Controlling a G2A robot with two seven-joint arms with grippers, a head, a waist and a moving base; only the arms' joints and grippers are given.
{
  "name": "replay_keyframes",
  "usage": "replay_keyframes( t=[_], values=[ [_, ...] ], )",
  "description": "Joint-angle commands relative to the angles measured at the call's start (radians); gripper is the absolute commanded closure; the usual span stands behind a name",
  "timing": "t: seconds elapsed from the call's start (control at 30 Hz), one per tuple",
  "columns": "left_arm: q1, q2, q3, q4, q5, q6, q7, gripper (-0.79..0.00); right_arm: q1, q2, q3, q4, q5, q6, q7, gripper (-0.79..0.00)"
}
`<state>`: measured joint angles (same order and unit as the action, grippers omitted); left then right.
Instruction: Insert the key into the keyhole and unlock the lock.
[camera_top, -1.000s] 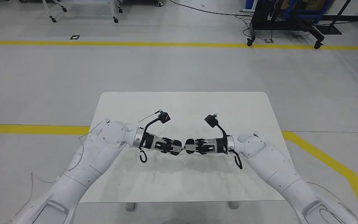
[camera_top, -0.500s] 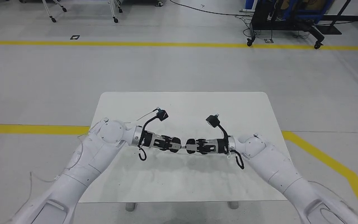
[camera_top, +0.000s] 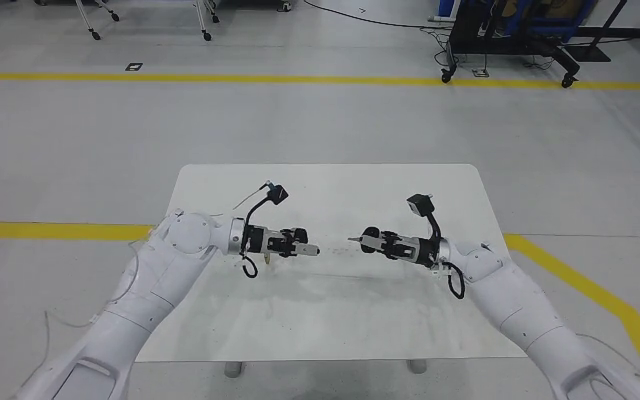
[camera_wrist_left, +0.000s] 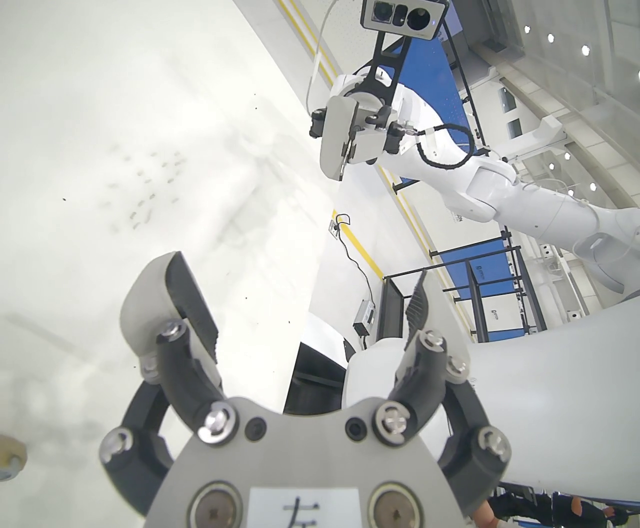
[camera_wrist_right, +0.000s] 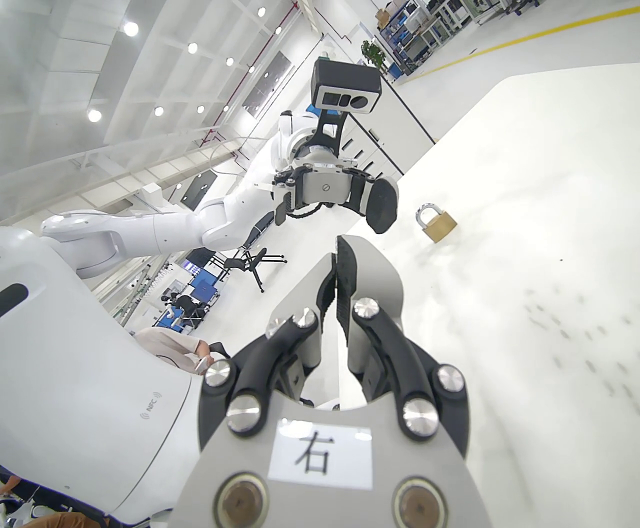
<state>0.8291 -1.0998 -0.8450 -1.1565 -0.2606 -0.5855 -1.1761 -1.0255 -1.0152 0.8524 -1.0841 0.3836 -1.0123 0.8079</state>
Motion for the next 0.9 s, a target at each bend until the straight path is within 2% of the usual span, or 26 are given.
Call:
replay_keyframes(
  t=[0.0, 0.1, 0.17, 0.3, 0.37, 0.43, 0.57, 0.63, 0.7, 0.8, 0.87],
  values=[
    [0.000, 0.000, 0.000, 0.000, 0.000, 0.000, 0.000, -0.785, 0.000, 0.000, 0.000, 0.000, 0.000, 0.000, 0.000, 0.000],
    [0.000, 0.000, 0.000, 0.000, 0.000, 0.000, 0.000, -0.785, 0.000, 0.000, 0.000, 0.000, 0.000, 0.000, 0.000, 0.000],
    [0.005, 0.004, -0.010, -0.021, 0.050, 0.022, 0.041, -0.785, 0.000, 0.000, 0.000, 0.000, 0.000, 0.000, 0.000, 0.000],
    [0.052, 0.044, -0.109, -0.115, 0.198, 0.087, 0.111, -0.785, 0.000, 0.000, 0.000, 0.000, 0.000, 0.000, 0.000, 0.000],
    [0.095, 0.072, -0.182, -0.188, 0.261, 0.131, 0.112, -0.785, 0.000, 0.000, 0.000, 0.000, 0.000, 0.000, 0.000, 0.000],
    [0.152, 0.100, -0.256, -0.297, 0.365, 0.195, 0.111, -0.785, 0.000, 0.000, 0.000, 0.000, 0.000, 0.000, 0.000, 0.000],
    [0.279, 0.144, -0.356, -0.563, 0.675, 0.402, 0.074, -0.785, 0.000, 0.000, 0.000, 0.000, 0.000, 0.000, 0.000, 0.000],
    [0.333, 0.155, -0.359, -0.672, 0.861, 0.523, 0.051, -0.785, 0.000, 0.000, 0.000, 0.000, 0.000, 0.000, 0.000, 0.000],
    [0.368, 0.156, -0.334, -0.736, 0.997, 0.634, 0.055, -0.785, 0.000, 0.000, 0.000, 0.000, 0.000, 0.000, 0.000, 0.000],
    [0.361, 0.146, -0.255, -0.720, 1.073, 0.689, 0.025, -0.785, 0.000, 0.000, 0.000, 0.000, 0.000, 0.000, 0.000, 0.000],
    [0.327, 0.133, -0.185, -0.682, 1.139, 0.737, 0.003, -0.640, 0.000, 0.000, 0.000, 0.000, 0.000, 0.000, 0.000, 0.000]
  ],
)
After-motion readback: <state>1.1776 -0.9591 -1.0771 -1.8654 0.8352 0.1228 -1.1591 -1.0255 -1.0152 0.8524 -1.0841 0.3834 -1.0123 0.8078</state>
